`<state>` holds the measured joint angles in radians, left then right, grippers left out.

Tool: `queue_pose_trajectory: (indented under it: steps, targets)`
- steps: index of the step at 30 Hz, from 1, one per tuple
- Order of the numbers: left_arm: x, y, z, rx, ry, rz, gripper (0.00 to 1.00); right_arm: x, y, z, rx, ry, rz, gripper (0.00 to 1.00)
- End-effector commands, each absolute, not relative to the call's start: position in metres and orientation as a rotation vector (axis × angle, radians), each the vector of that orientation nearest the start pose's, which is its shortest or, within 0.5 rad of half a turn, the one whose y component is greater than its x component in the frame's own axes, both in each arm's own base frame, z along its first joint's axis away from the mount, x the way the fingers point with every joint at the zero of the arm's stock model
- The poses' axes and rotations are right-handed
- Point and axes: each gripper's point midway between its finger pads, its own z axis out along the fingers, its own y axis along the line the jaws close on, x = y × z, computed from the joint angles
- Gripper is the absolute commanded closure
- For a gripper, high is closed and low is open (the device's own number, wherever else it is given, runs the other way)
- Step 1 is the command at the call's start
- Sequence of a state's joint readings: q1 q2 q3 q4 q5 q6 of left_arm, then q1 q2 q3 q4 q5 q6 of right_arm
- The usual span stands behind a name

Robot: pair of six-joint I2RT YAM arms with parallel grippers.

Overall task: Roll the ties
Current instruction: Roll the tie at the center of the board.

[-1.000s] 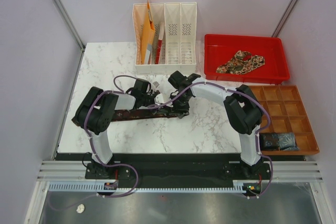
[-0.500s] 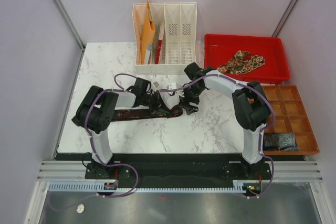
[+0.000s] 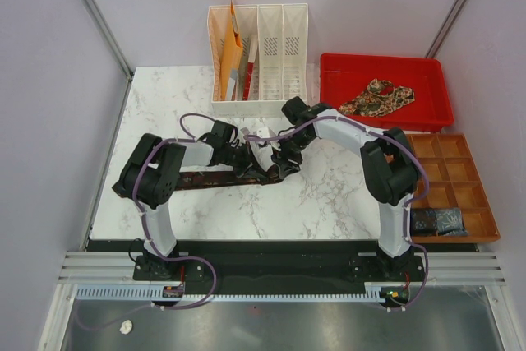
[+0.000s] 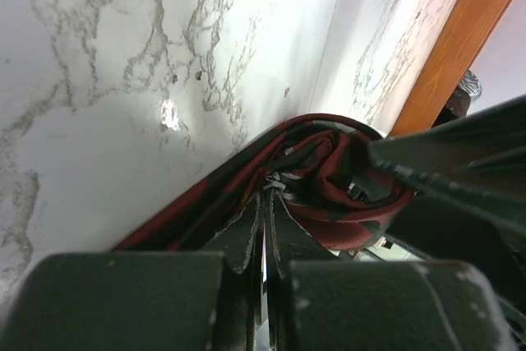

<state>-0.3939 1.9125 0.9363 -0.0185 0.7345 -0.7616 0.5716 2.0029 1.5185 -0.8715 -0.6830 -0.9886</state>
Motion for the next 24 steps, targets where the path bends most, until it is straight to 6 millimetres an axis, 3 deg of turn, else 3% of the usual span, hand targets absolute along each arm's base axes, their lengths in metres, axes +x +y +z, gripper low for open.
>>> queue_pose_trajectory:
  steps: [1, 10, 24]
  targets:
    - [0.294, -0.254, -0.009, -0.194, 2.815, -1.146, 0.98, 0.291, 0.317, 0.068, -1.926, 1.75, 0.943, 0.55]
    - [0.294, -0.255, -0.009, -0.18, 2.816, -1.148, 0.98, 0.29, 0.34, 0.061, -1.911, 1.762, 0.854, 0.58]
    - [0.302, -0.255, 0.027, -0.254, 2.672, -1.29, 0.93, 0.277, 0.322, 0.006, -2.098, 1.858, 0.611, 0.66]
